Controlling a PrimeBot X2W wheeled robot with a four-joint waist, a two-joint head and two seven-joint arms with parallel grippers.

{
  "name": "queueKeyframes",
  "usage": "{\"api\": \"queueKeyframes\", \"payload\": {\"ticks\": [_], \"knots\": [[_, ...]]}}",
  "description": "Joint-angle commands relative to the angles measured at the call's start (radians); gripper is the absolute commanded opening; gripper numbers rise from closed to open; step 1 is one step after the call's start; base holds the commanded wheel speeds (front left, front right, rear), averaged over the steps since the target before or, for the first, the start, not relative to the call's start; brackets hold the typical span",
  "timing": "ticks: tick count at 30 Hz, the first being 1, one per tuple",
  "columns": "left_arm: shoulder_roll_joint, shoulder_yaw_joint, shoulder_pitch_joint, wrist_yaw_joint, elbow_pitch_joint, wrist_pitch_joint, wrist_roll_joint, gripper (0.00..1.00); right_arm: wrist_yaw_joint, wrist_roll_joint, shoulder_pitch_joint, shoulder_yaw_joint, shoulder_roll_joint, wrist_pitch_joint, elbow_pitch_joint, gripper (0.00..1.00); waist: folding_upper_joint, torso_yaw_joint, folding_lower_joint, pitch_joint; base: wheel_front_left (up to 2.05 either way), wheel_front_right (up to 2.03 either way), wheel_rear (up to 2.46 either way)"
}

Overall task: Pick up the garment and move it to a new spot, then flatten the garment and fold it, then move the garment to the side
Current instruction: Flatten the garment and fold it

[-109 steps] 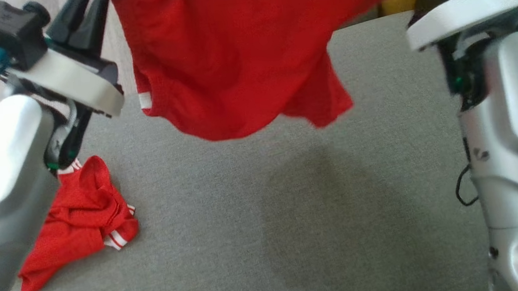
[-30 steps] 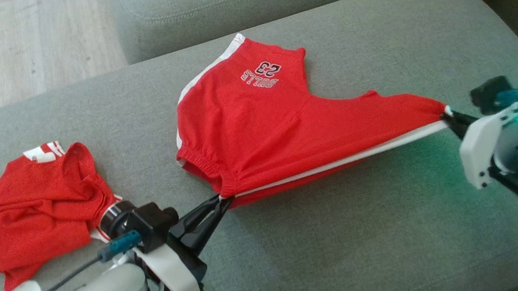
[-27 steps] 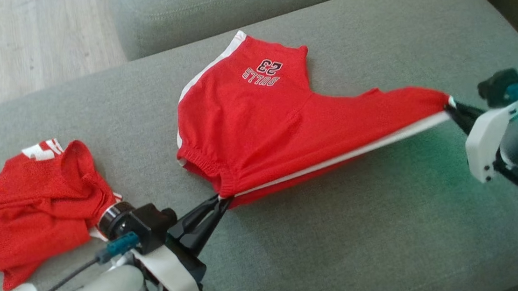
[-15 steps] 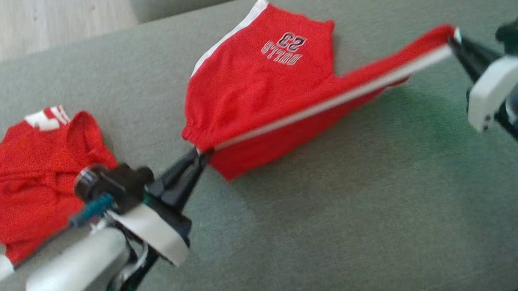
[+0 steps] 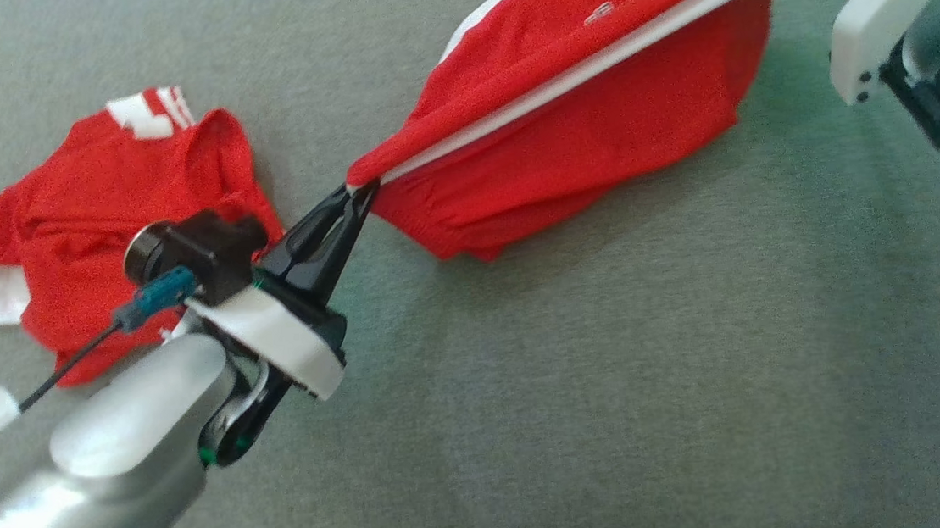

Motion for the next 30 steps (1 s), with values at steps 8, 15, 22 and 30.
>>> {"api": "queueKeyframes", "payload": {"ticks": [8,15,22,30], "knots": [[-0.040,0.047,-0.100,-0.036,0.077,-0.014,0.012,0.00,-0.001,-0.059,-0.127,0.003,0.011,-0.014,0.098,0.00,0.0000,0.095,-0.0002,0.085,0.00,0.00,0.00],[-0.093,0.041,-0.141,-0.068,0.138,-0.024,0.024,0.00,-0.001,-0.094,-0.210,0.000,0.020,-0.044,0.198,0.00,0.0000,0.152,-0.0002,0.131,0.00,0.00,0.00],[-0.161,0.015,-0.207,-0.096,0.198,-0.026,0.057,0.00,-0.001,-0.132,-0.279,-0.028,0.007,-0.082,0.292,0.00,0.0000,0.214,-0.0002,0.181,0.00,0.00,0.00],[-0.212,0.014,-0.246,-0.108,0.296,-0.016,0.042,1.00,-0.001,-0.182,-0.322,-0.123,0.031,-0.172,0.415,1.00,0.0000,0.221,-0.0002,0.169,0.00,0.00,0.00]]}}
